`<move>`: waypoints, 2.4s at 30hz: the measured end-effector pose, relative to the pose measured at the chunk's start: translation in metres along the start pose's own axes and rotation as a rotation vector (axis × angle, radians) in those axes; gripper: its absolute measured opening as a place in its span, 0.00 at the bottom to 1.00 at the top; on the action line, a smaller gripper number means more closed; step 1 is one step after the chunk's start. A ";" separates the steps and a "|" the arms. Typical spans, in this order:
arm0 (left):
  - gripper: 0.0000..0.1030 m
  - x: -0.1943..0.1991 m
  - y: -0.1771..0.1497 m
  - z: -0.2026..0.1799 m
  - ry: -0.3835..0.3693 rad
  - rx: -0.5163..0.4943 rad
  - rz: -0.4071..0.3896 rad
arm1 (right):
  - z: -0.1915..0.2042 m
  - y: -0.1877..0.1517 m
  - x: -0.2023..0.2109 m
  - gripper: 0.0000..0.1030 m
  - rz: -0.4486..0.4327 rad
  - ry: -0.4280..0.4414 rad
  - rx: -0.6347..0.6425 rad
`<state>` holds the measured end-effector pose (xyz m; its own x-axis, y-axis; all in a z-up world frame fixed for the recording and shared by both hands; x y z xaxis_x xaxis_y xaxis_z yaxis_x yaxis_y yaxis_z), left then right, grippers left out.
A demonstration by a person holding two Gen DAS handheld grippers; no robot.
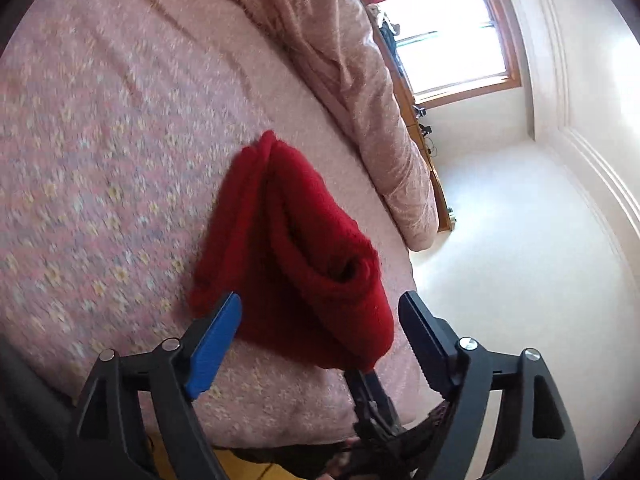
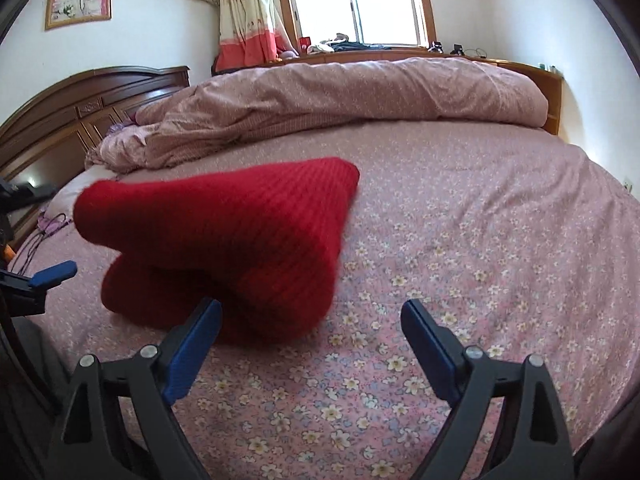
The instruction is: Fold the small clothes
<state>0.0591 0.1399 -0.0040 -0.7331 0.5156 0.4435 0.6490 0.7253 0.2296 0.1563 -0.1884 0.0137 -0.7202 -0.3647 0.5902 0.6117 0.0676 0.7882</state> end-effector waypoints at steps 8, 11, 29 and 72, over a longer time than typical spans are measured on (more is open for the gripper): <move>0.76 -0.046 0.003 -0.013 -0.044 0.015 0.087 | 0.007 -0.006 -0.009 0.91 0.024 0.009 0.018; 0.77 -0.062 0.013 -0.017 -0.020 0.025 0.101 | 0.006 -0.007 -0.010 0.91 0.028 0.007 0.020; 0.18 -0.076 0.019 -0.077 -0.022 -0.267 -0.048 | 0.034 0.018 -0.029 0.91 -0.084 -0.090 0.081; 0.25 -0.012 0.007 -0.055 0.230 -0.432 -0.343 | 0.007 0.043 0.015 0.11 -0.073 0.172 -0.041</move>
<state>0.0837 0.1138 0.0405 -0.8838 0.1375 0.4472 0.4424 0.5568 0.7030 0.1694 -0.1840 0.0576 -0.6985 -0.5213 0.4902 0.5752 -0.0015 0.8180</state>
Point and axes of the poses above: each gripper's, at about its wrist camera, not at the fingertips, and x roughly against the way its jaws point, z to its left, y to its top, the point moved 1 cm from there along -x, roughly the way its jaws point, and after that the axes turned 2 degrees about y, right-handed, at the moved point
